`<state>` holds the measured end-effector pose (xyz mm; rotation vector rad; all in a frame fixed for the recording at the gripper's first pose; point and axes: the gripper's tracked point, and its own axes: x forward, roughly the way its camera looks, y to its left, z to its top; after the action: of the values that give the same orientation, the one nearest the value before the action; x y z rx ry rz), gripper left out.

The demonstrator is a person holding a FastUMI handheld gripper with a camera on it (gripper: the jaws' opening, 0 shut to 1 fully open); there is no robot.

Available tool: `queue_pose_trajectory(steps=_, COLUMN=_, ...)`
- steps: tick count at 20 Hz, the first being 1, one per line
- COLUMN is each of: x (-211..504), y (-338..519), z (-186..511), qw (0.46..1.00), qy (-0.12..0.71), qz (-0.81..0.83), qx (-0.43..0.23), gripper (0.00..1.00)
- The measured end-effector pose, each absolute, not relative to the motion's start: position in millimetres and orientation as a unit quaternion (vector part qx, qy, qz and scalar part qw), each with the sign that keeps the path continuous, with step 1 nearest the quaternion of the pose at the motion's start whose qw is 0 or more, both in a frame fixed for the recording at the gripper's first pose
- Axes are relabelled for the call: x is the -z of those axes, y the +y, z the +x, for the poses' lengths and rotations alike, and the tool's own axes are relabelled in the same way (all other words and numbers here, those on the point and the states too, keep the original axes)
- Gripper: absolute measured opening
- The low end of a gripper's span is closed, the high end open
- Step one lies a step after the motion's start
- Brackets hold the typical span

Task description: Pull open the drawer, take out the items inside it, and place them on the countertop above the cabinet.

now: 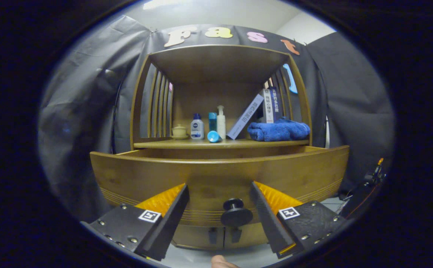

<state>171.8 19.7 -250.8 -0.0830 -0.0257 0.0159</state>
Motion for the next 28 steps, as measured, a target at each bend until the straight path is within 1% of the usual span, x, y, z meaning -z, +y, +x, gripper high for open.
queue_pose_trajectory(steps=1, x=244, y=22, z=177, qw=0.999, qy=-0.032, qz=-0.042, qx=-0.009, gripper=0.99)
queue_pose_trajectory(steps=2, x=247, y=22, z=184, qw=0.999, qy=-0.021, qz=-0.045, qx=-0.007, gripper=1.0)
queue_pose_trajectory(steps=3, x=243, y=22, z=188, qw=0.999, qy=-0.032, qz=-0.04, qx=-0.005, gripper=1.0)
queue_pose_trajectory(steps=7, x=247, y=31, z=211, qw=0.999, qy=-0.032, qz=-0.019, qx=-0.003, gripper=0.99)
queue_pose_trajectory(steps=12, x=248, y=35, z=253, qw=0.998, qy=-0.061, qz=-0.027, qx=-0.008, gripper=0.99)
queue_pose_trajectory(steps=16, x=247, y=36, z=261, qw=0.996, qy=-0.085, qz=-0.026, qx=-0.011, gripper=0.99)
queue_pose_trajectory(steps=22, x=247, y=37, z=281, qw=0.997, qy=-0.07, qz=-0.027, qx=-0.006, gripper=0.99)
queue_pose_trajectory(steps=28, x=252, y=38, z=281, qw=0.998, qy=-0.054, qz=-0.044, qx=-0.004, gripper=0.98)
